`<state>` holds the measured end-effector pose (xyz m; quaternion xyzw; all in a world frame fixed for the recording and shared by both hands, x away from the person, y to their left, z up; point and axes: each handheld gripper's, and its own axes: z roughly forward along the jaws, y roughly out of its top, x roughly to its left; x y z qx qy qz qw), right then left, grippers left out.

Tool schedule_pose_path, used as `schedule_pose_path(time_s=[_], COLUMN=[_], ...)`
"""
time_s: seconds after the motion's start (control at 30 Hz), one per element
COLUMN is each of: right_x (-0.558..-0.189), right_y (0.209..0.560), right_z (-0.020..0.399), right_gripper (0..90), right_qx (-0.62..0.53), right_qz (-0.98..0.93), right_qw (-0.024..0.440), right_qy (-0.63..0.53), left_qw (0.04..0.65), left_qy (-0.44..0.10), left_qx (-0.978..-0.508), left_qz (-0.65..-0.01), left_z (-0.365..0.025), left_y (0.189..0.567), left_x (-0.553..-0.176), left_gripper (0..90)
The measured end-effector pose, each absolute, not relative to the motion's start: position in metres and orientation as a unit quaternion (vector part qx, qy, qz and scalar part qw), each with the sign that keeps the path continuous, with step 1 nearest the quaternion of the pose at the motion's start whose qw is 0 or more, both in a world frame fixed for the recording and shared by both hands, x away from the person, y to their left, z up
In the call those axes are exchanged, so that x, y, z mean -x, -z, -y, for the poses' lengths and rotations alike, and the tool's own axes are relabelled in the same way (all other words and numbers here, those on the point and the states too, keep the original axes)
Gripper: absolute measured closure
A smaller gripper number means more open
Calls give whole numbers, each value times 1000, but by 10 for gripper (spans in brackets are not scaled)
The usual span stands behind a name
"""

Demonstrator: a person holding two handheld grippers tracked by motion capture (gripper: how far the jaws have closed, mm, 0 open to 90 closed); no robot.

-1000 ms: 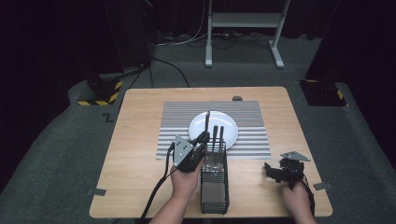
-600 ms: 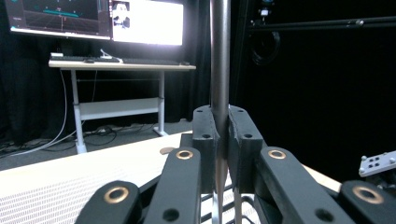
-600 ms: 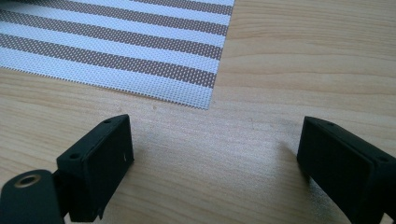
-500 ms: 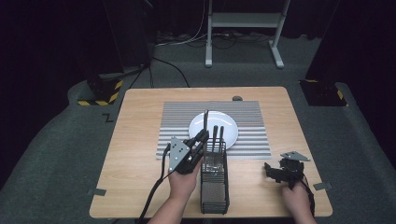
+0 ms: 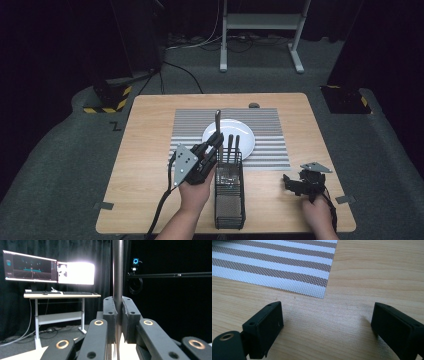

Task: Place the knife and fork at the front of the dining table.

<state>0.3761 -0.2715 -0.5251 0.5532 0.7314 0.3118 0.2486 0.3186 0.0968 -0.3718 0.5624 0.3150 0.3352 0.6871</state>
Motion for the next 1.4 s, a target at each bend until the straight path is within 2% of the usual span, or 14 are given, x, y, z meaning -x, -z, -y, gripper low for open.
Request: schedule_pose_path(time_s=[0.27, 0.6, 1.4], right_x=[-376, -376, -376], right_y=[525, 525, 525], right_z=[272, 272, 272], right_gripper=[102, 102, 102], right_qx=[-553, -553, -553], right_qz=[-731, -731, -731], right_qw=[249, 249, 248], right_qy=[-312, -312, -312], left_qw=[694, 683, 633], left_qy=[-345, -364, -379], left_qx=[-547, -543, -551], left_qz=[-317, -326, -390], left_z=[-110, -126, -162], left_y=[357, 356, 391], left_x=[-316, -317, -334], left_gripper=[825, 825, 826])
